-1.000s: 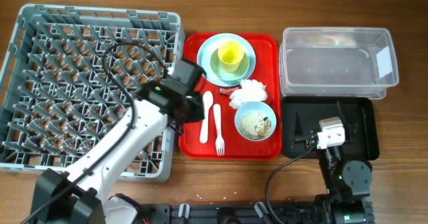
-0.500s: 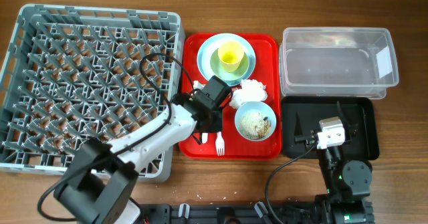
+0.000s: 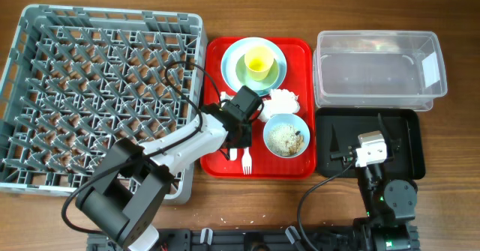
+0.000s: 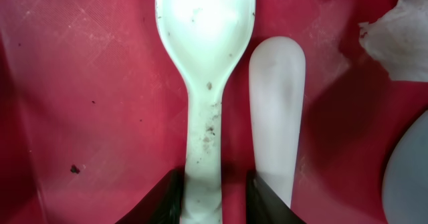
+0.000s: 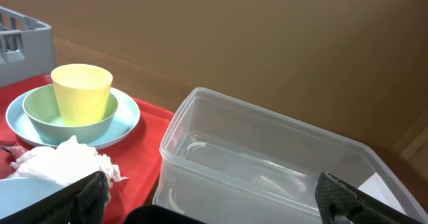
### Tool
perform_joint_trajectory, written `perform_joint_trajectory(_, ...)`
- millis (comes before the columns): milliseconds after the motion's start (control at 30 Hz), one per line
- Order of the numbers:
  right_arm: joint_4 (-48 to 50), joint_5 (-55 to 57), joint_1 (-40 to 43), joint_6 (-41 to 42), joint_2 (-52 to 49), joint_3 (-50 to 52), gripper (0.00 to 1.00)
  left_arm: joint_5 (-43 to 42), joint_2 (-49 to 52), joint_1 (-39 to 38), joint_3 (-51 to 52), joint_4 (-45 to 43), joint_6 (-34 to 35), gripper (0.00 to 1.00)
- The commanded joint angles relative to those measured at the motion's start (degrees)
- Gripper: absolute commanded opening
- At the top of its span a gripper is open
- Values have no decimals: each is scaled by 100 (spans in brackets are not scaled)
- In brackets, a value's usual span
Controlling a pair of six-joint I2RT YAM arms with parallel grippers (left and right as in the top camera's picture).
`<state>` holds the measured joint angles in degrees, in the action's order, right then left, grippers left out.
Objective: Sort waste into correct bins and load items into the dishwasher rack
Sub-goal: 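Close the left gripper on the white spoon and lift it, then carry the spoon to the dish rack and insert it upright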
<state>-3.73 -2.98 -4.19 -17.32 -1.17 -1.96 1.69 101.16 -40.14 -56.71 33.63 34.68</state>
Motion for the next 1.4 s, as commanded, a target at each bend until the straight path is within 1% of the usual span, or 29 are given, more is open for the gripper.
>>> perform_joint_trajectory(0,31,-68,22,-55,20,2,100,144,96,-48,57,-4,55,31)
perform_joint_trajectory(67,28,-68,22,-55,20,0,100,361,96,-46,57,20,52,29)
perform_joint_trajectory(100,28,-68,22,-57,20,2,100,546,98,-48,57,22,55,13)
perform_joint_trajectory(133,28,-68,22,-57,20,2,100,570,96,-48,57,17,55,6)
perform_joint_trajectory(200,28,-68,22,-57,20,2,100,509,94,-55,55,17,55,4)
perform_joint_trajectory(300,28,-68,22,-57,20,2,100,636,-439,-17,-343,334,-297,4)
perform_joint_trajectory(400,28,-68,22,-55,20,2,100,1716,-1423,-9,-1143,1187,-299,4)
perform_joint_trajectory(433,31,-68,22,-55,20,2,100,1941,-1740,-7,-1311,1392,-476,4)
perform_joint_trajectory(467,28,-68,22,-55,20,2,100,2179,-2210,20,-1377,1591,-857,4)
perform_joint_trajectory(533,31,-68,22,-55,20,2,100,2371,-2583,289,-1375,2024,-1075,4)
perform_joint_trajectory(633,31,-68,22,-57,20,2,100,2269,-2459,715,-1263,2369,-1384,4)
perform_joint_trajectory(667,28,-68,22,-55,20,2,100,2129,-2223,977,-1115,2374,-1497,4)
perform_joint_trajectory(767,28,-68,22,-57,20,2,100,2135,-1633,1351,-1036,2297,-1419,4)
perform_joint_trajectory(800,28,-68,22,-55,20,2,100,2138,-1412,1453,-1036,2262,-1495,4)
perform_joint_trajectory(900,28,-68,22,-55,20,2,100,2135,-999,1567,-1034,2162,-1556,4)
perform_joint_trajectory(933,28,-68,22,-55,20,2,100,2140,-951,1567,-1034,2149,-1655,4)
perform_joint_trajectory(1033,28,-68,22,-55,20,2,100,2245,-946,1567,-1034,2122,-1652,5)
perform_joint_trajectory(1067,28,-68,22,-55,20,2,100,2271,-944,1567,-1034,2124,-1652,13)
perform_joint_trajectory(1133,31,-68,22,-55,20,2,100,2529,-944,1567,-1034,2127,-1650,38)
perform_joint_trajectory(1167,28,-68,22,-57,20,2,100,2636,-944,1567,-1036,2127,-1648,42)
perform_joint_trajectory(1233,28,-68,22,-57,20,2,100,2796,-944,1567,-1036,2118,-1646,46)
perform_joint_trajectory(1267,28,-68,22,-55,20,2,100,2787,-957,1567,-1038,2070,-1609,39)
perform_joint_trajectory(1300,28,-68,22,-57,20,2,100,2461,-977,1554,-1038,1969,-1582,25)
perform_joint_trajectory(1367,28,-68,22,-55,20,2,100,1532,-975,1552,-1036,1733,-1585,25)
